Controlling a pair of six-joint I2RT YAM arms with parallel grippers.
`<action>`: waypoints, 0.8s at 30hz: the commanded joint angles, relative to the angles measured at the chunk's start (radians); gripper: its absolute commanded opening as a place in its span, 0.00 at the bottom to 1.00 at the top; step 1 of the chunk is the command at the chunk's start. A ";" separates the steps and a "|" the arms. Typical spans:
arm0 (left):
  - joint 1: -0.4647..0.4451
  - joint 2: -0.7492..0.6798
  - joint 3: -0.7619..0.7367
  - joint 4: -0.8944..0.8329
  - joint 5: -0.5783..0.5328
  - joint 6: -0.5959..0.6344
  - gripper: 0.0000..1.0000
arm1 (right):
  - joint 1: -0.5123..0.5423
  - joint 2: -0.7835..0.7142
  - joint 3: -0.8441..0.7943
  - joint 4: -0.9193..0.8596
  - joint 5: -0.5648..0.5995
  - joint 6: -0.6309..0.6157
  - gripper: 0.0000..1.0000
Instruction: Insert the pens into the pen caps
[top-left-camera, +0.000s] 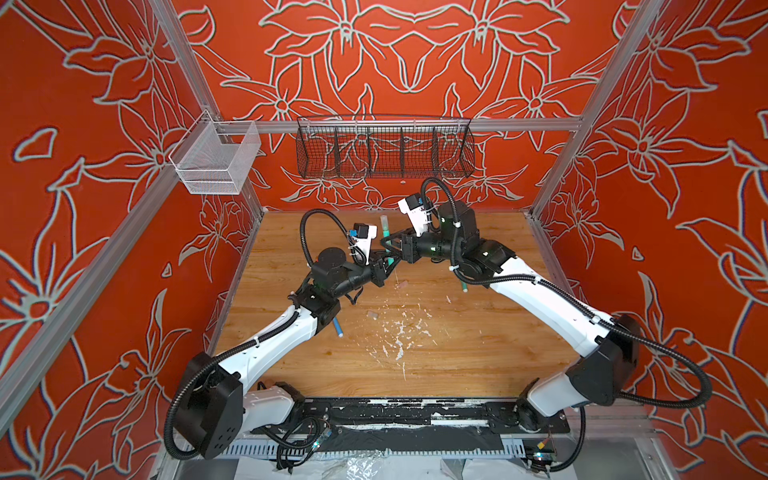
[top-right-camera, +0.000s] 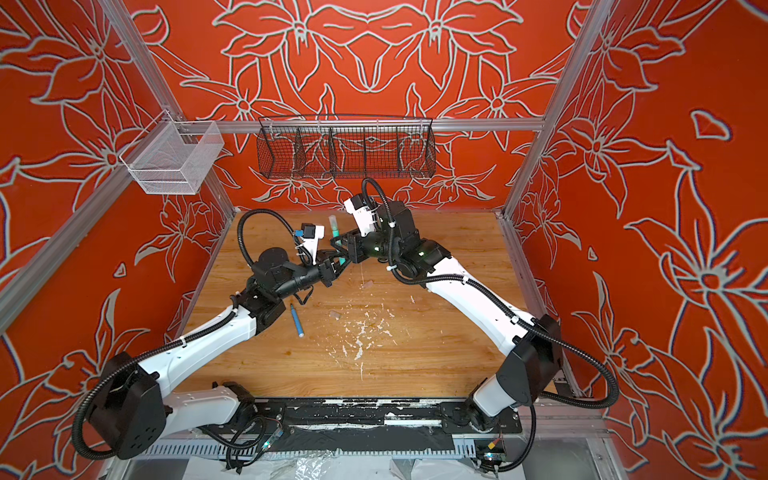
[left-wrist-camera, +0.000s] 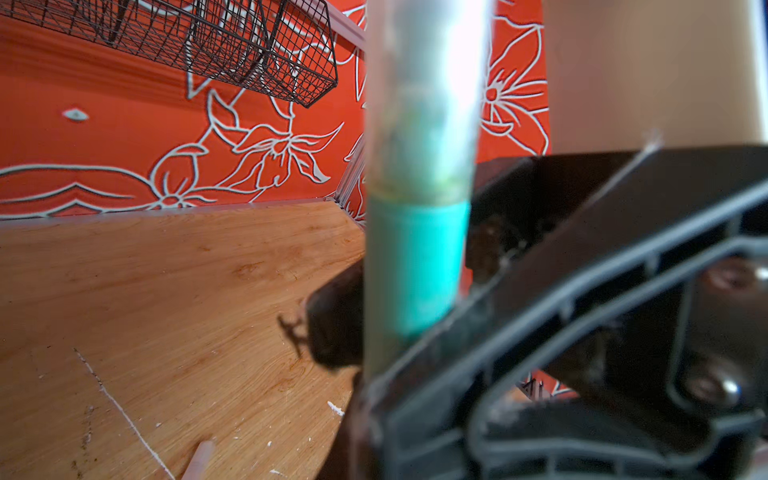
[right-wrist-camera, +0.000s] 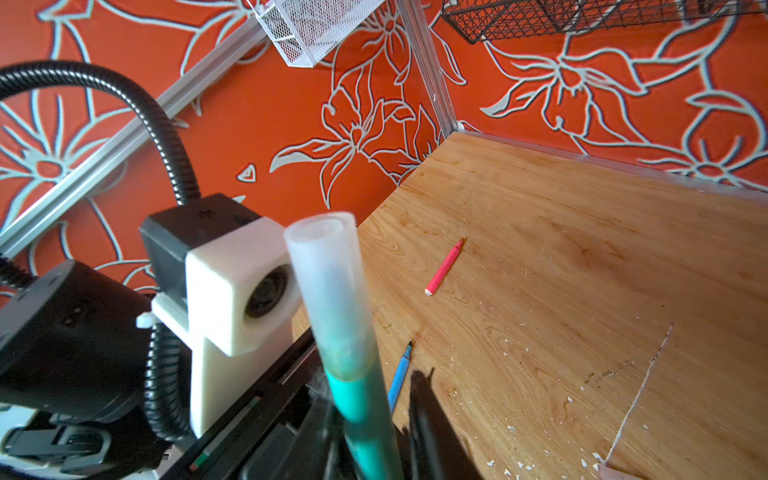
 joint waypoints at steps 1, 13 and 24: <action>-0.004 -0.002 0.011 0.039 0.012 0.001 0.00 | 0.009 0.001 0.042 0.002 -0.014 -0.013 0.20; -0.004 -0.003 0.017 0.008 -0.030 -0.006 0.44 | 0.028 -0.042 0.026 -0.002 0.109 -0.024 0.00; -0.004 -0.040 0.015 -0.035 -0.112 0.007 0.70 | -0.086 -0.070 0.037 -0.080 0.279 0.010 0.00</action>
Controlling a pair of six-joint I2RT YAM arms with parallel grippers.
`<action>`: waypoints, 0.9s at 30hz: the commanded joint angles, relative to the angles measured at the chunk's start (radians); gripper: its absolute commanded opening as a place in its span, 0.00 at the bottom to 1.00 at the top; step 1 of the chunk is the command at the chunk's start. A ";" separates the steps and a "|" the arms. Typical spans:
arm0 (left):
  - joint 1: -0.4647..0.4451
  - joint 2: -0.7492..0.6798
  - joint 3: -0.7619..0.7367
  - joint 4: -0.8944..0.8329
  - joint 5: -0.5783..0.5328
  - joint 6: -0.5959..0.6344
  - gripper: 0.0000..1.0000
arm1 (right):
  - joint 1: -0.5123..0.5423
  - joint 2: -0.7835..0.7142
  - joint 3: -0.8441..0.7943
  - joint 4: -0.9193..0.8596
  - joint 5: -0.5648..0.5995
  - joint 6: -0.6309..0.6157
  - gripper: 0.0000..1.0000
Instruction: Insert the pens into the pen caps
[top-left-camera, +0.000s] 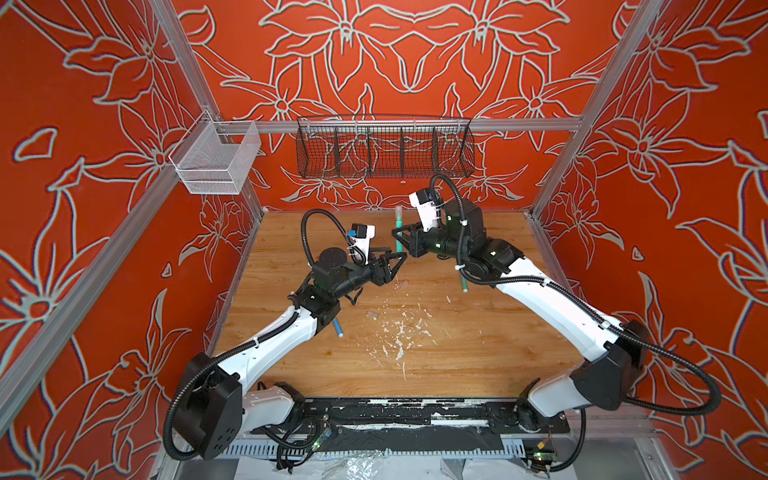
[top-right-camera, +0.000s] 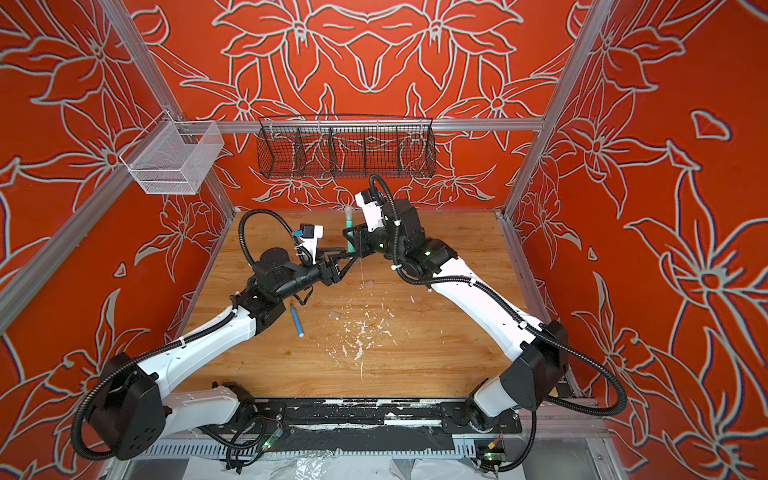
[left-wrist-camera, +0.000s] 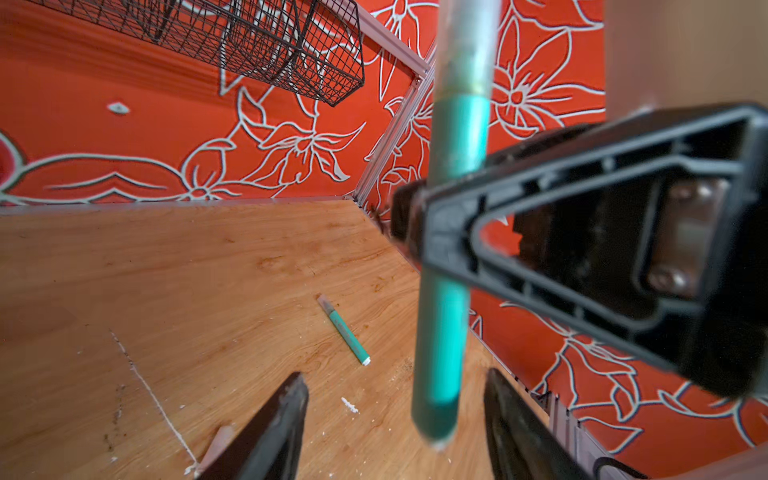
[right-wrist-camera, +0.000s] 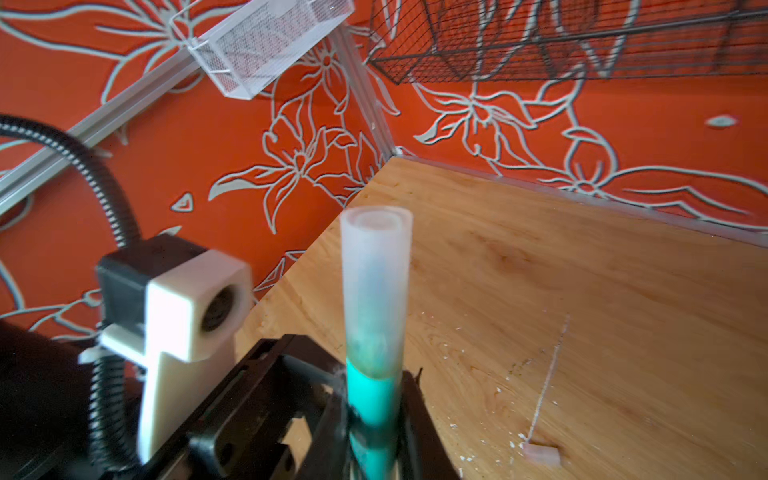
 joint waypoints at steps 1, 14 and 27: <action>-0.002 -0.034 0.014 0.001 -0.052 0.006 0.72 | -0.058 -0.028 0.020 -0.043 0.062 0.021 0.00; 0.001 -0.038 0.086 -0.302 -0.562 -0.033 0.76 | -0.288 0.157 -0.188 -0.199 0.070 0.034 0.00; 0.020 -0.009 0.119 -0.363 -0.567 -0.058 0.76 | -0.304 0.486 -0.049 -0.365 0.277 -0.003 0.00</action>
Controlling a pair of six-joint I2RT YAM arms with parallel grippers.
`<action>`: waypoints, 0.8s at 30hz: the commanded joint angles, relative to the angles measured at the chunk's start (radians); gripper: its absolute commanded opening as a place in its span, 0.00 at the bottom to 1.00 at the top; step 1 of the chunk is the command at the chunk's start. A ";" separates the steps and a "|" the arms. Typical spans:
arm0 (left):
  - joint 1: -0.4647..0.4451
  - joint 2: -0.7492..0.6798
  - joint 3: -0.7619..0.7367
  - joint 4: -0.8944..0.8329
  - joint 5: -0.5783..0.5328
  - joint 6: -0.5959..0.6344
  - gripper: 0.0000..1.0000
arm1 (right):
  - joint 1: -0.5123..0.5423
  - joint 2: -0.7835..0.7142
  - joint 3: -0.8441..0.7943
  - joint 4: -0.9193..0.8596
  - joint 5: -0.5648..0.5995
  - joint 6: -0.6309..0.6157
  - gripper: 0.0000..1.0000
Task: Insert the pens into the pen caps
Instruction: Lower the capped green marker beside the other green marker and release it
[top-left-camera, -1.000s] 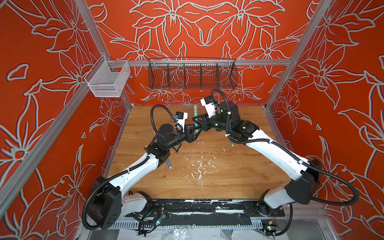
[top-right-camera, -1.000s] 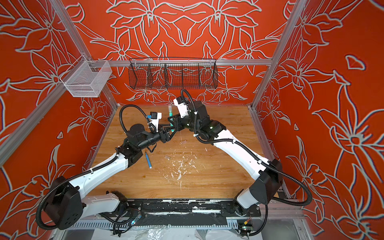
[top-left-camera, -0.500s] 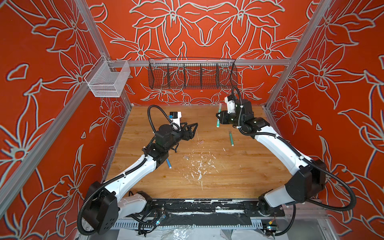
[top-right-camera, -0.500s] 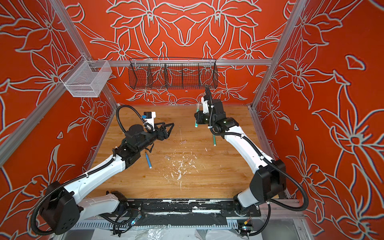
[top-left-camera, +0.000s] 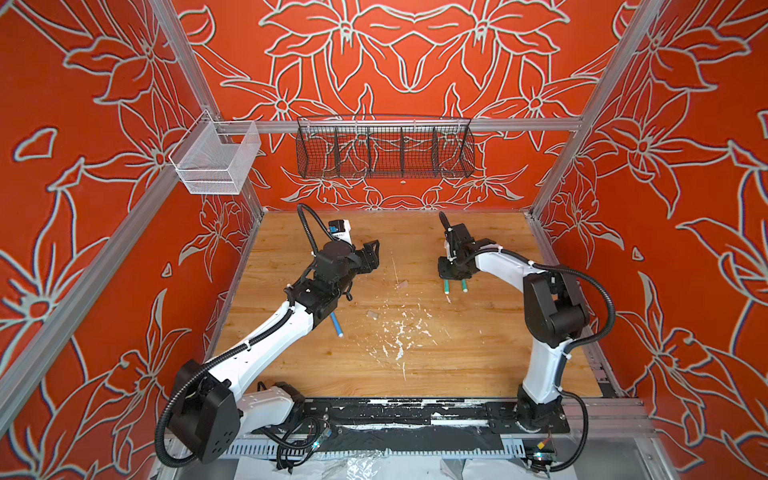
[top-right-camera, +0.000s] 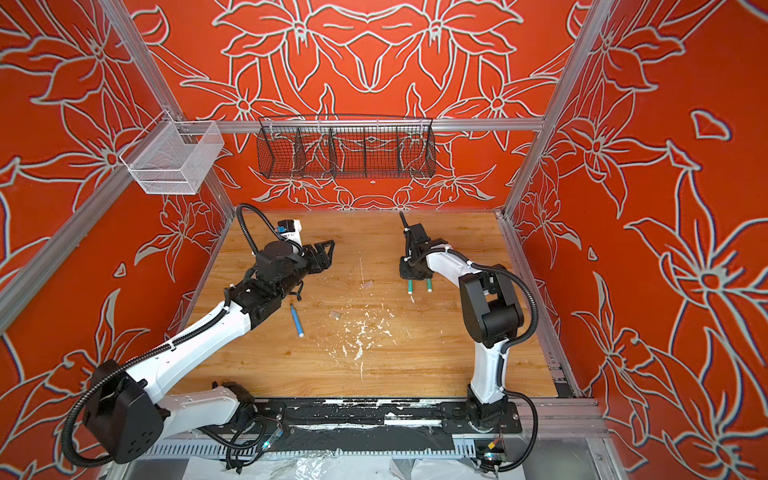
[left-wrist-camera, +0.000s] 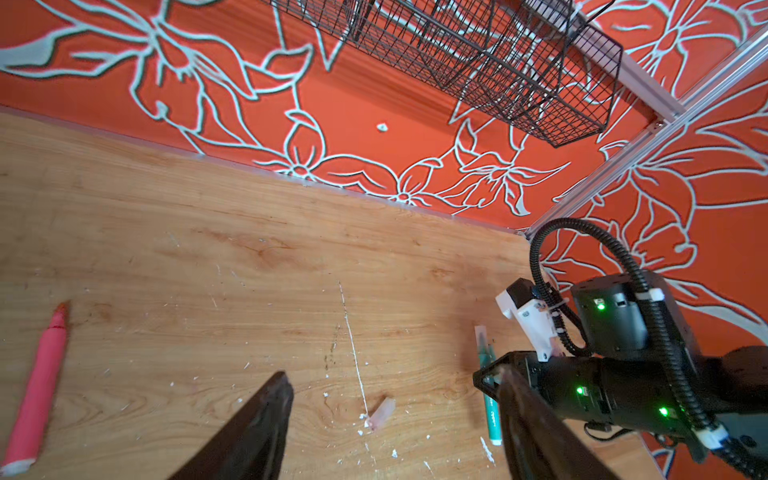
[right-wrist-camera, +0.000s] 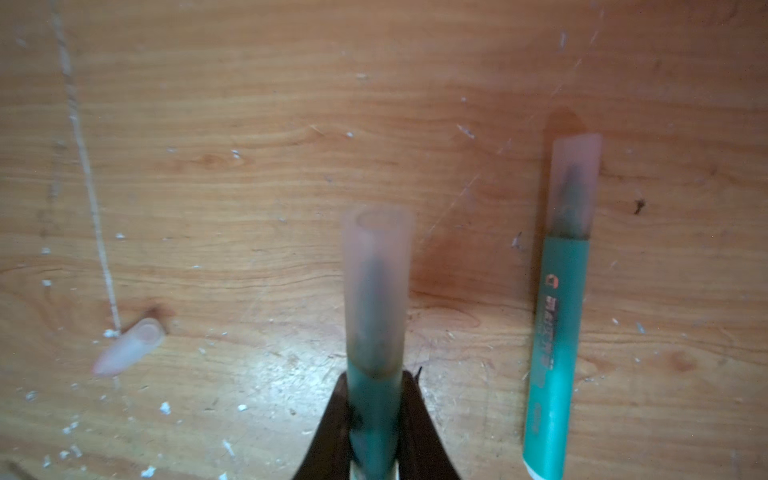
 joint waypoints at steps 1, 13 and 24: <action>0.009 0.007 0.010 -0.002 -0.015 -0.015 0.76 | -0.006 0.042 0.050 -0.050 0.074 -0.008 0.00; 0.014 0.020 0.012 0.003 0.010 -0.027 0.76 | -0.005 0.111 0.077 -0.067 0.183 0.029 0.06; 0.020 0.027 0.013 0.000 0.007 -0.019 0.76 | 0.002 0.148 0.097 -0.075 0.206 0.035 0.16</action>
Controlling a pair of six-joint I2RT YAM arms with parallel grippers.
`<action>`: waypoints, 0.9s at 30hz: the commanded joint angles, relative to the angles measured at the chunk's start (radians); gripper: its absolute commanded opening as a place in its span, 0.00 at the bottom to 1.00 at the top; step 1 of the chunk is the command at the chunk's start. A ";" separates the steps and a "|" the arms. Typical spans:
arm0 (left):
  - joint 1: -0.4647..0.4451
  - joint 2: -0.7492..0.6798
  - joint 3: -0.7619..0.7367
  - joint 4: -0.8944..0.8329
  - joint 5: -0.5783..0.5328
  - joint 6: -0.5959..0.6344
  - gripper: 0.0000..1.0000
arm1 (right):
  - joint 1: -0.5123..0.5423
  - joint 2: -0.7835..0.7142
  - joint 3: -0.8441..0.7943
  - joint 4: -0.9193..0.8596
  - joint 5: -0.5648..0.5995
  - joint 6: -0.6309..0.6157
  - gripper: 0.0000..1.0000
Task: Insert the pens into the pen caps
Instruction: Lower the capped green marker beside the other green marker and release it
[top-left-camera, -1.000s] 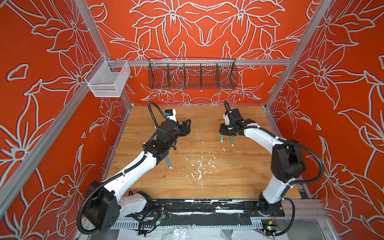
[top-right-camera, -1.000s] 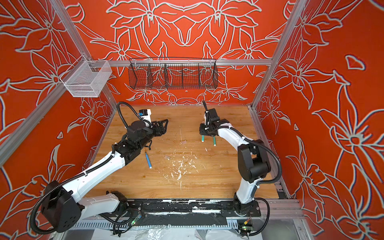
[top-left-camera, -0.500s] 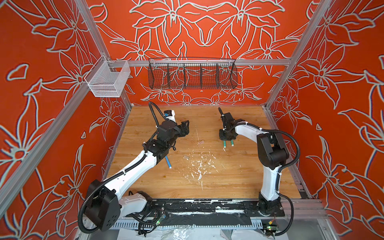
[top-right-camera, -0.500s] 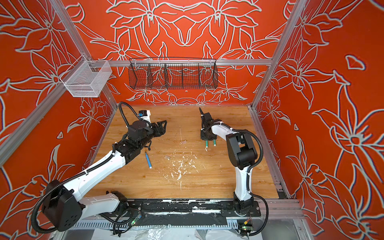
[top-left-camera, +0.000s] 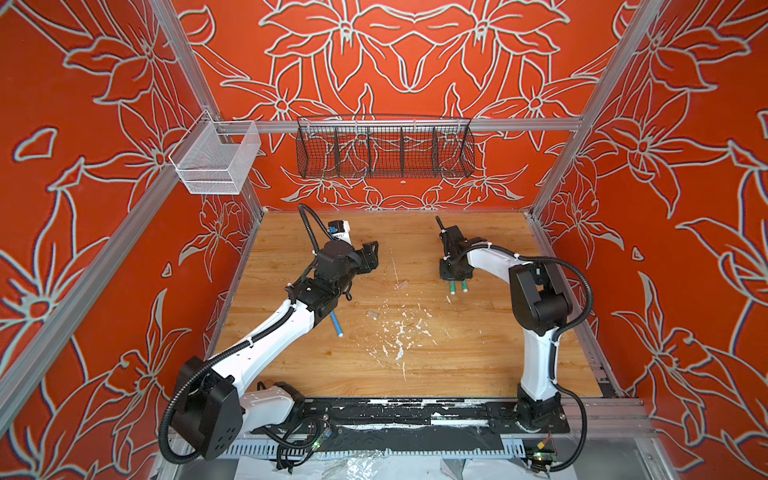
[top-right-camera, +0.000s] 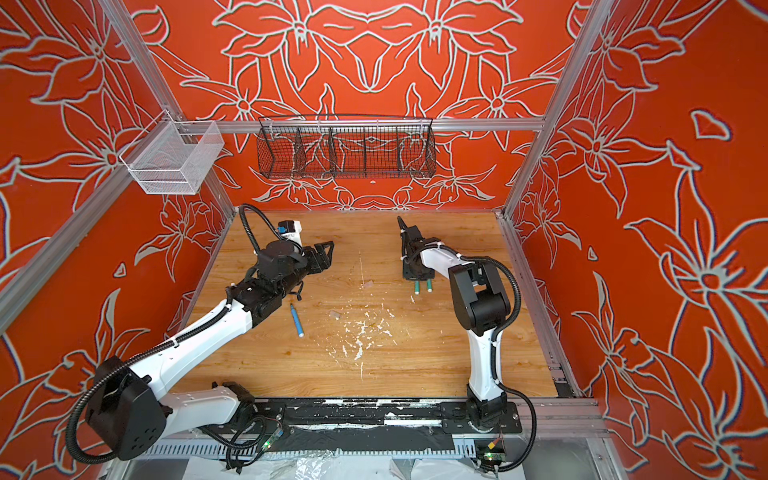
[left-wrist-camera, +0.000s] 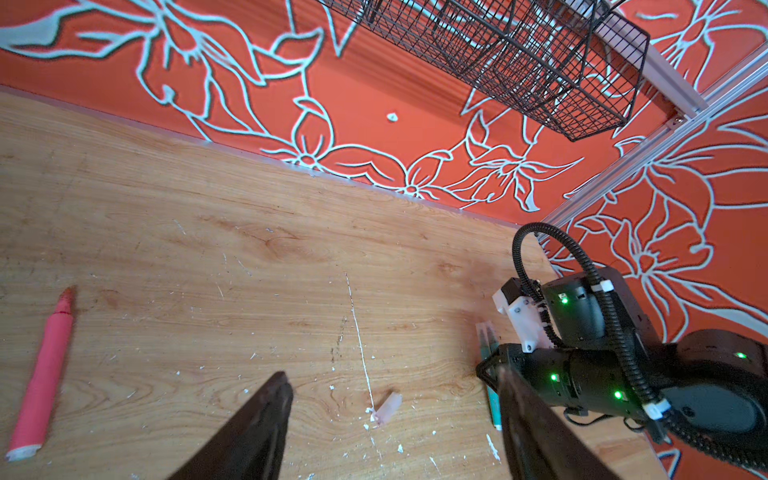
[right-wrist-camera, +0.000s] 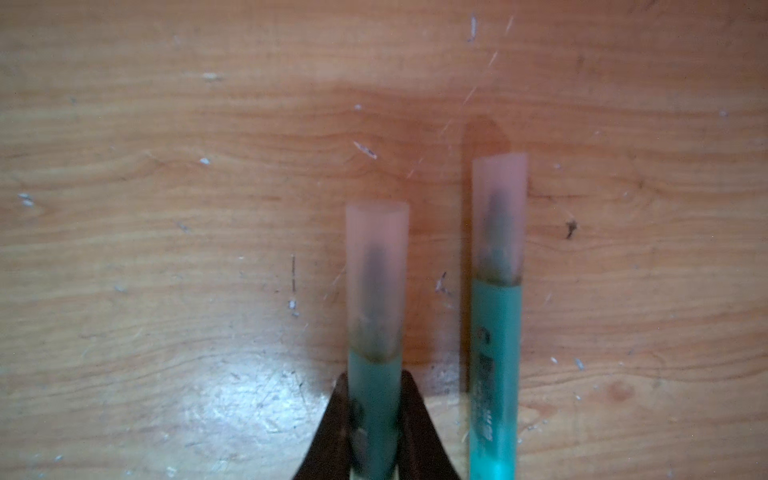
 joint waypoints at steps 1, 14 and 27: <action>0.009 0.006 0.014 0.004 -0.005 -0.005 0.76 | 0.002 0.040 0.022 -0.029 0.038 0.014 0.17; 0.013 -0.013 0.018 -0.007 -0.031 0.010 0.77 | 0.003 0.002 0.045 -0.051 0.001 0.022 0.28; 0.023 0.018 0.029 -0.041 -0.126 0.050 0.76 | 0.063 -0.258 0.024 -0.092 0.028 -0.023 0.39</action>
